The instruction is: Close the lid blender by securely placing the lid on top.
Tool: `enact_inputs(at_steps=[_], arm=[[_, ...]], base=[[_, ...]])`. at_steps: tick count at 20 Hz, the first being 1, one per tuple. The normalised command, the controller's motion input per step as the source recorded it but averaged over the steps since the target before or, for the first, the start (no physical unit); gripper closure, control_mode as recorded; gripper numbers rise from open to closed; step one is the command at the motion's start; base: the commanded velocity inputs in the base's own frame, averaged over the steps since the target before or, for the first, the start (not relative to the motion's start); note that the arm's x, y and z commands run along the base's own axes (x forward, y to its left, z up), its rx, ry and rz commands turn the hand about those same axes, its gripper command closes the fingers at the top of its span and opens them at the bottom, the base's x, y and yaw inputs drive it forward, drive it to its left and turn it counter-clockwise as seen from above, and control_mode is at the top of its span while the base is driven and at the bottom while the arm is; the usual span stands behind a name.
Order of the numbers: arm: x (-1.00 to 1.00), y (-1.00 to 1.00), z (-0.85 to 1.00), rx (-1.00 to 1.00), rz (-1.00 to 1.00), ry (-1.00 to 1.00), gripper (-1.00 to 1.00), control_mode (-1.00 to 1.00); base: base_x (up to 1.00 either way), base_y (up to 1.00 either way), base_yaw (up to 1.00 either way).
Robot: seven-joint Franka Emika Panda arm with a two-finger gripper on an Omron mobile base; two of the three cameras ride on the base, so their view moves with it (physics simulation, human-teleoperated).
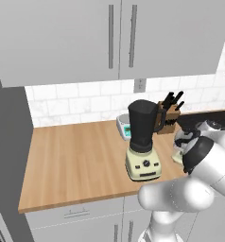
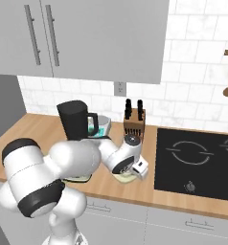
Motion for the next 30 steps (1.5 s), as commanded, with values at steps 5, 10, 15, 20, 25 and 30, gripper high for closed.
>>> enact_inputs(at_steps=[5, 10, 15, 20, 25, 30], arm=[[-0.20, 0.02, 0.65, 0.00, 0.00, 0.00, 1.00, -1.00], [-0.27, 0.06, 0.91, 0.00, 0.00, 0.00, 1.00, -1.00], [-0.19, 0.10, 0.83, 0.00, 0.00, 0.00, 1.00, -1.00], [-0.22, 0.02, 0.78, 0.00, 0.00, 0.00, 1.00, -1.00], [-0.26, 0.00, 0.87, 0.00, 0.00, 0.00, 1.00, -1.00], [-0.16, 0.06, 0.78, 0.00, 0.00, -0.02, 1.00, -1.00]], base=[[0.00, 0.00, 0.00], [0.00, 0.00, 0.00], [0.00, 0.00, 0.00], [0.00, 0.00, 0.00], [0.00, 0.00, 0.00], [0.00, 0.00, 0.00]])
